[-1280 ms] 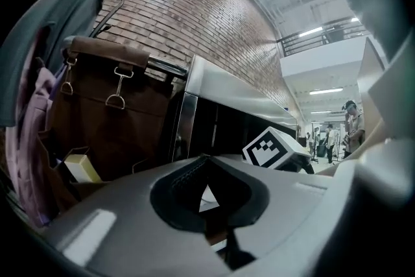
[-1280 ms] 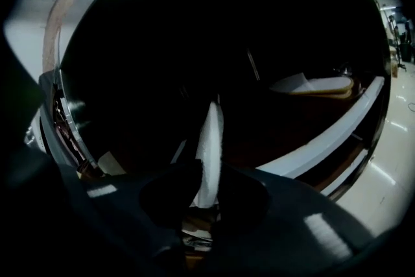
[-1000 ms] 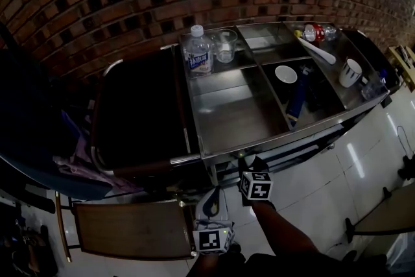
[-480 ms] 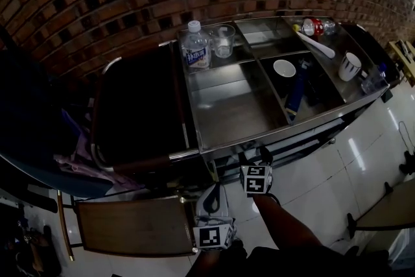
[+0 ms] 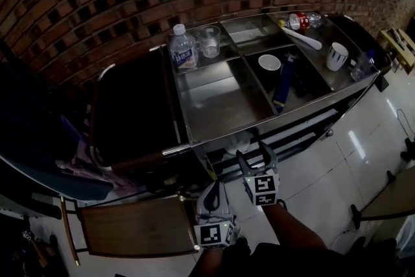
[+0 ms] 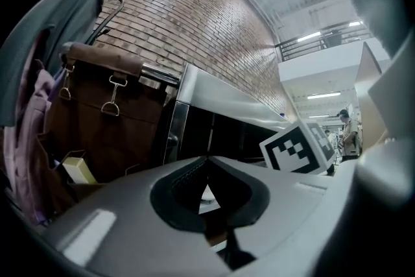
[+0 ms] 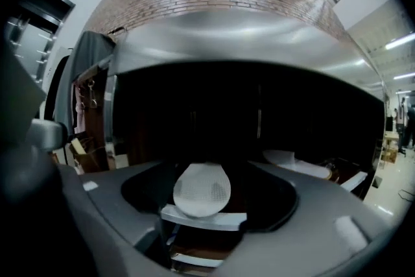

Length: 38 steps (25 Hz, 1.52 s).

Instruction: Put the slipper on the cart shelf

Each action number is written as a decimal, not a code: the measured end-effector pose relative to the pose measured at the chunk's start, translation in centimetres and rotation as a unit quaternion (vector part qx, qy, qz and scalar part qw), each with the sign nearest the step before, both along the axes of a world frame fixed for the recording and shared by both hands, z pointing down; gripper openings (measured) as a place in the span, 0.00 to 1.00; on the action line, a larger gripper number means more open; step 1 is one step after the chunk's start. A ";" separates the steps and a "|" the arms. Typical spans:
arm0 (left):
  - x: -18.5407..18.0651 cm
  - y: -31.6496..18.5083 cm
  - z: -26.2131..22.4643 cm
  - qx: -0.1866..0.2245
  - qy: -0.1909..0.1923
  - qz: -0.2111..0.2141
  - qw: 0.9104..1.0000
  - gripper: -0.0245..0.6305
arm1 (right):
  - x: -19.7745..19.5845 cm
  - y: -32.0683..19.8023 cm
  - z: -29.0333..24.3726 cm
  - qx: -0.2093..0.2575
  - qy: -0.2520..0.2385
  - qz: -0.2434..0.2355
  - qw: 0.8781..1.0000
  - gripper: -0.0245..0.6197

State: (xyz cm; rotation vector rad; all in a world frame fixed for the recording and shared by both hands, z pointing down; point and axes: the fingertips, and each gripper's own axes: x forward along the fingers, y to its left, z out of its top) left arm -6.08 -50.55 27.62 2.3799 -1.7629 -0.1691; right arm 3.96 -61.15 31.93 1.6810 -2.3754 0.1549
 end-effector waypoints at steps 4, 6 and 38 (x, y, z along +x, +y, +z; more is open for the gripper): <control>0.7 0.9 -0.6 0.007 0.001 0.004 1.000 0.06 | 0.3 3.7 -2.3 0.017 -0.007 -0.014 1.000 0.29; 0.7 1.3 -1.1 0.012 0.000 0.004 1.000 0.06 | 0.3 5.2 -3.1 0.027 -0.006 -0.017 0.999 0.10; 1.9 4.7 -3.2 0.025 -0.038 -0.014 0.999 0.06 | -0.7 14.0 -7.7 0.124 0.015 -0.091 0.988 0.04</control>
